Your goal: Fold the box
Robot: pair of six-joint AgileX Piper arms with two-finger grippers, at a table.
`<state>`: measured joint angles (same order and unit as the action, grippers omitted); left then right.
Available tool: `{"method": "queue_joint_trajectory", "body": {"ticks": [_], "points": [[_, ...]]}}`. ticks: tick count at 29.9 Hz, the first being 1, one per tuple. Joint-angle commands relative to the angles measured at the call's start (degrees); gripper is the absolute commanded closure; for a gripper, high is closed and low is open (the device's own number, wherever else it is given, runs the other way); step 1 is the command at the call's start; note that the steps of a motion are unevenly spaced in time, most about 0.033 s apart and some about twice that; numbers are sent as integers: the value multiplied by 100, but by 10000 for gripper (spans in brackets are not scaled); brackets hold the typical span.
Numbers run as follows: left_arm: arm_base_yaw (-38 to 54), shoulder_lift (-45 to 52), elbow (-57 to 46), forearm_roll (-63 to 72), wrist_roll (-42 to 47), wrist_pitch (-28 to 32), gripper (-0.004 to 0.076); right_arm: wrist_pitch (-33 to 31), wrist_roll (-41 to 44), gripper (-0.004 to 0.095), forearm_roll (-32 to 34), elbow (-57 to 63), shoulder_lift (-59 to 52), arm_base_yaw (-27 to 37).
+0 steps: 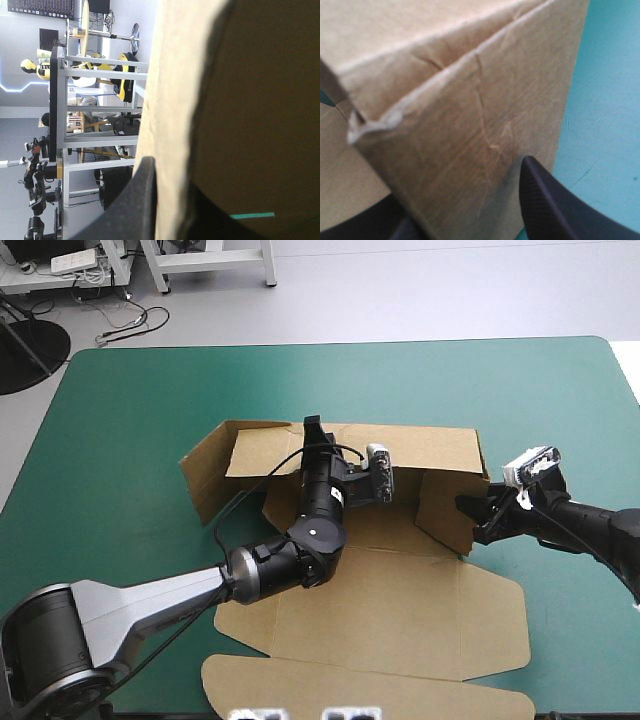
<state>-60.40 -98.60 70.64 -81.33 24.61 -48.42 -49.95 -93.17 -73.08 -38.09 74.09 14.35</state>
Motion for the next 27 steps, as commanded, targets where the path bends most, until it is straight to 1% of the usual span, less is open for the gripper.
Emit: {"method": "queue_joint_trajectory", "body": {"ticks": [1,3,5,7,9,12,14,15,16,18,19,20,22,25,27], "points": [[-96,83,46,500,5,1161,734,47,-78,581,-678,-124,135,-1],[-96,83,46,342,7,1182,734,36,-104,754,-813,-124,215,-1],[-96,83,46,177,7,1172,734,36,-118,926,-790,-124,227,-1],[-96,73,46,55,7,1144,733,36,-118,902,-741,-124,235,-1],[-96,73,46,-6,7,1120,726,36,-118,906,-741,-124,235,-1],[-96,73,46,-69,7,1121,651,36,-118,906,-741,-124,235,-1],[-86,73,46,-126,7,1118,559,13,-118,908,-727,-124,235,-1],[-86,73,46,-157,7,1118,494,0,-95,908,-710,-124,235,-1],[-86,73,46,-206,7,1118,408,0,-96,908,-711,-124,235,-1],[-86,73,46,-307,20,1118,286,0,-55,908,-670,-124,235,-1],[-86,73,46,-318,47,1118,241,0,-55,907,-632,-124,235,-1],[-97,73,46,-329,60,1118,220,12,-43,908,-594,-124,235,-1],[-112,73,46,-423,60,1118,217,25,37,908,-493,-124,235,-1],[-293,95,46,-842,252,991,251,61,88,908,-314,-124,235,-1],[-518,158,46,-1262,709,898,282,61,146,908,-275,-124,235,-1]]}}
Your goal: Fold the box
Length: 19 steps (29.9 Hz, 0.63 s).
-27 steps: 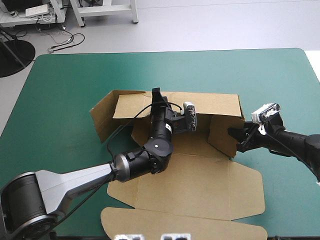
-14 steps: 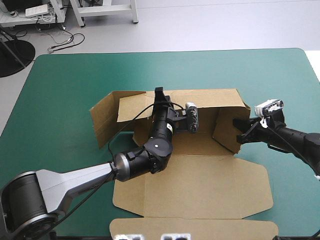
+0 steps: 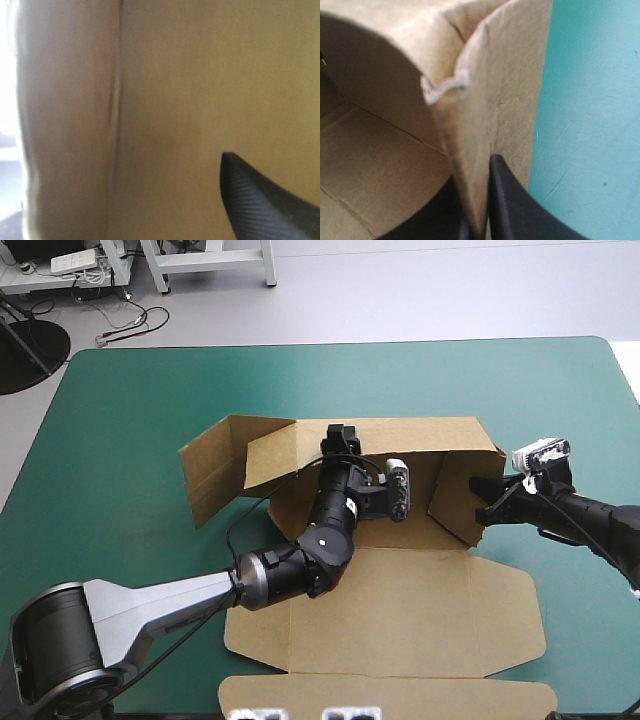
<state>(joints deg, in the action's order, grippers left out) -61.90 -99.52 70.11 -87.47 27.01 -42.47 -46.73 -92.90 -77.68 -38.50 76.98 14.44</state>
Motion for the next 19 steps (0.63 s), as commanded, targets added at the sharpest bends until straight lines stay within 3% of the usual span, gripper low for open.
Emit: {"method": "queue_joint_trajectory", "body": {"ticks": [1,5,11,13,17,19], "points": [[-477,308,113,-808,650,263,293,-261,152,908,200,-82,-55,-9],[-1064,513,225,-1539,1376,-273,335,-246,217,908,220,-82,-55,-9],[-1728,972,508,-1788,1447,-860,378,-246,282,908,220,-82,-55,-9],[-1810,1178,651,-1788,1447,-881,438,-231,282,908,220,-82,-79,-9],[-1663,1672,1014,-1788,1601,-927,738,-82,304,908,221,-103,-234,-9],[-1364,1857,1159,-1608,1612,-927,728,-9,492,908,221,-146,-348,-9]]}}
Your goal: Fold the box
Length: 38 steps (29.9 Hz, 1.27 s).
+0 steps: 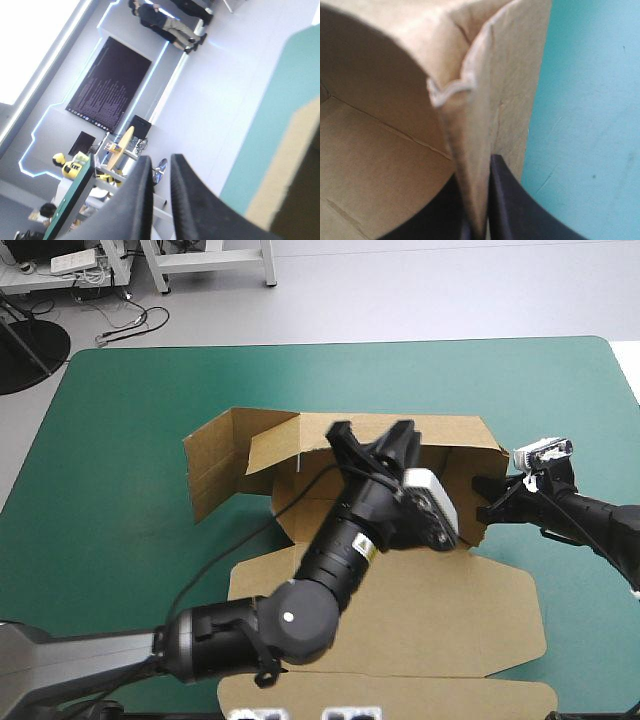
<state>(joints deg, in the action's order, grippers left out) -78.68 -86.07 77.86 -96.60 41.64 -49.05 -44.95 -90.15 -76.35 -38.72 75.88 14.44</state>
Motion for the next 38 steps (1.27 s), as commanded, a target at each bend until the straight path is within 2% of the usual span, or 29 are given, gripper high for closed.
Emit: {"method": "queue_joint_trajectory", "body": {"ticks": [1,5,9,11,14,17,21,24,29,32,38], "points": [[513,610,453,-509,149,-269,728,-165,297,908,123,-158,-280,-9],[1442,928,569,301,91,-216,728,10,1072,908,770,-538,-411,-226],[2651,1253,569,1371,53,-96,728,241,2754,908,2057,-1233,-412,-801],[3237,1383,569,2042,-85,-45,728,299,3403,908,2539,-1567,-412,-1042],[4201,1569,569,3069,-529,38,728,254,4894,908,3434,-2177,-356,-1430],[5018,1687,569,4076,-1202,38,728,-203,6169,908,4508,-2822,-104,-1717],[5913,1721,569,5408,-2002,-88,728,-1130,7164,908,5349,-3562,514,-2001],[6370,1721,569,6168,-2553,-275,728,-1504,7427,908,5646,-4037,1060,-2186],[7040,1721,559,7267,-3324,-541,728,-1516,7687,903,5775,-4525,1917,-2341],[7221,1721,559,7512,-3493,-529,728,-1516,7699,855,5823,-4759,2316,-2341],[7233,1697,559,7551,-3542,-557,728,-1423,7876,543,5891,-5156,2654,-2341]]}}
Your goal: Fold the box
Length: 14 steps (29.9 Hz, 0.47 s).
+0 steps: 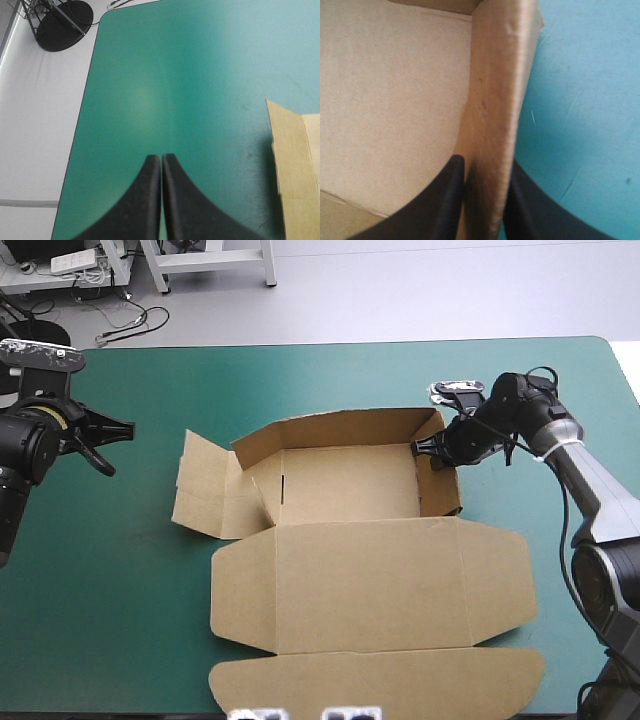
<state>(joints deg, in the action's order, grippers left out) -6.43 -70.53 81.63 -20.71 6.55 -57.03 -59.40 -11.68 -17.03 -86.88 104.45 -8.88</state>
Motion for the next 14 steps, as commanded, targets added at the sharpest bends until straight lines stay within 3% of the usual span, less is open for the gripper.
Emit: {"method": "queue_joint_trajectory", "body": {"ticks": [1,10,14], "points": [[8,120,182,-11,-84,185,728,35,2,498,-32,-436,-203,-9],[8,-240,182,106,-261,72,728,-1235,-3,470,446,-1997,-358,-9],[8,-357,182,82,-274,119,728,-1232,382,470,501,-2143,-698,-9]]}}
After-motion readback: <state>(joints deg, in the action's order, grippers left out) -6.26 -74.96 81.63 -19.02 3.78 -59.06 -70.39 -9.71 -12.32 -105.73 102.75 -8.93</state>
